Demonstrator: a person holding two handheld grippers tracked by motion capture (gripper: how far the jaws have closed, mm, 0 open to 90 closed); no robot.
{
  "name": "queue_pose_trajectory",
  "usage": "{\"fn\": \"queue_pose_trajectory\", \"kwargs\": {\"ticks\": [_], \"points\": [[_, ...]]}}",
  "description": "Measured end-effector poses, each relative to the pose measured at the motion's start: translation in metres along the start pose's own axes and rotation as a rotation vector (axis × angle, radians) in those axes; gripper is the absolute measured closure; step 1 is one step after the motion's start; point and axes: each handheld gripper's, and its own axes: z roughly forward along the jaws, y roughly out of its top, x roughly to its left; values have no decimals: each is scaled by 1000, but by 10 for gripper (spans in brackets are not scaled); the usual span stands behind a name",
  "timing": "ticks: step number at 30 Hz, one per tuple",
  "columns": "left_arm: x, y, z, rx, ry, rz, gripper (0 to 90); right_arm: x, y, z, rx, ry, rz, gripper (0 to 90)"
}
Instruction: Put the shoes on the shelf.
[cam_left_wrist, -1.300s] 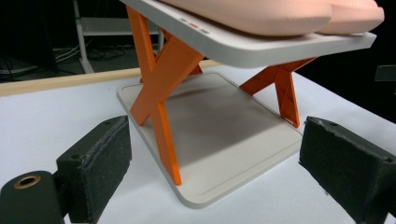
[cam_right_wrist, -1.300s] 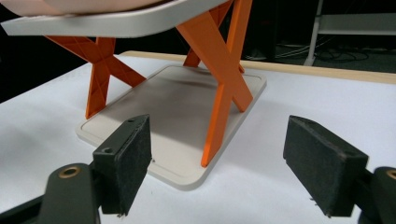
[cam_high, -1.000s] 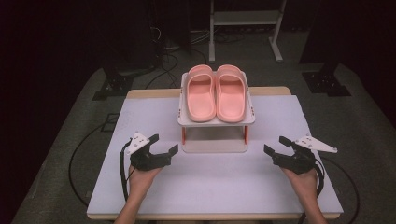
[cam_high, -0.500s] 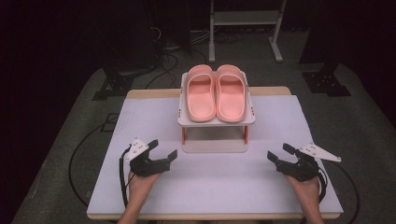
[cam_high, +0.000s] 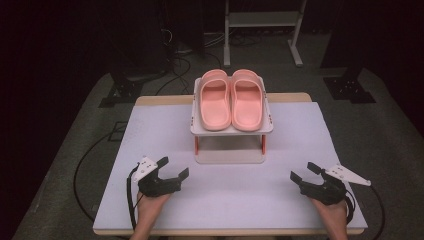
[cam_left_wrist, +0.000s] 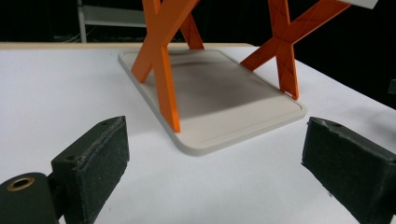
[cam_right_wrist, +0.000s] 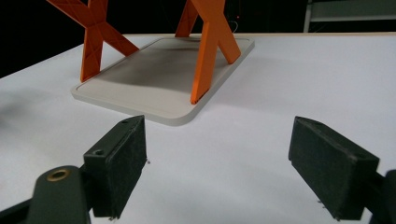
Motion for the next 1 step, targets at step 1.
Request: {"fn": "queue_pose_trajectory", "kwargs": {"ticks": [1], "points": [[2,-1,0,8,-1,-1,72,-1,-3,-1,-4,-2,-5,188]]}}
